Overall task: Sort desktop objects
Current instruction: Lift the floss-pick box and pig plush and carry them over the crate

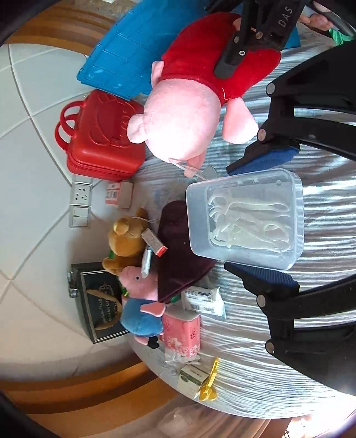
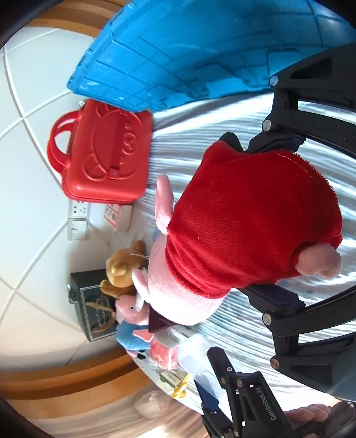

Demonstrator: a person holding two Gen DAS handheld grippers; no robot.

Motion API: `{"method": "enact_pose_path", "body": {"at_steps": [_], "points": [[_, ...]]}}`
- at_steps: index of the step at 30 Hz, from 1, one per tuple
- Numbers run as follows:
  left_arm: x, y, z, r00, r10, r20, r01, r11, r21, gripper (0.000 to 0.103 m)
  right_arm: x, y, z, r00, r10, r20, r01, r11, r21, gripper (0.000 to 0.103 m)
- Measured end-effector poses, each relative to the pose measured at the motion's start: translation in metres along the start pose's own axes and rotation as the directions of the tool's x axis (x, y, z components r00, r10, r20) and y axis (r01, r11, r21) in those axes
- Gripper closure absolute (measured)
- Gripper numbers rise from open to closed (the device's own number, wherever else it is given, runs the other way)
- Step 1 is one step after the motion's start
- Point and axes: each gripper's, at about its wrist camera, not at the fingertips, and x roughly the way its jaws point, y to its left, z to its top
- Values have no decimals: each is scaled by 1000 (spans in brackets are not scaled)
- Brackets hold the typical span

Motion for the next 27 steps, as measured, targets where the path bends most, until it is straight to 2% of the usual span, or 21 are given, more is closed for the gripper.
{"method": "enact_pose_path", "body": {"at_steps": [4, 8, 11, 16, 21, 23, 24, 27], "points": [[-39, -11, 3, 994, -13, 105, 10, 1000, 29, 42, -49, -6, 2, 993, -24, 118, 21, 999, 30, 26], [-75, -29, 3, 981, -57, 187, 45, 997, 66, 42, -103, -16, -3, 972, -56, 227, 40, 996, 75, 26], [-95, -46, 3, 966, -110, 235, 88, 991, 100, 42, -143, -24, -9, 947, -100, 306, 72, 992, 100, 26], [-125, -90, 3, 939, -173, 298, 129, 978, 163, 42, -202, -46, -24, 889, -183, 419, 126, 979, 159, 26], [-159, -151, 1, 908, -230, 350, 154, 961, 231, 42, -246, -94, -43, 839, -260, 477, 163, 958, 236, 26], [-171, -180, 0, 894, -254, 370, 171, 955, 244, 42, -259, -119, -51, 825, -283, 488, 172, 950, 260, 26], [-176, -196, -1, 888, -266, 375, 181, 952, 247, 42, -266, -133, -57, 845, -117, 522, 47, 988, 144, 26], [-186, -248, -7, 874, -300, 383, 214, 944, 252, 42, -277, -180, -69, 835, -154, 528, 84, 984, 155, 26]]}}
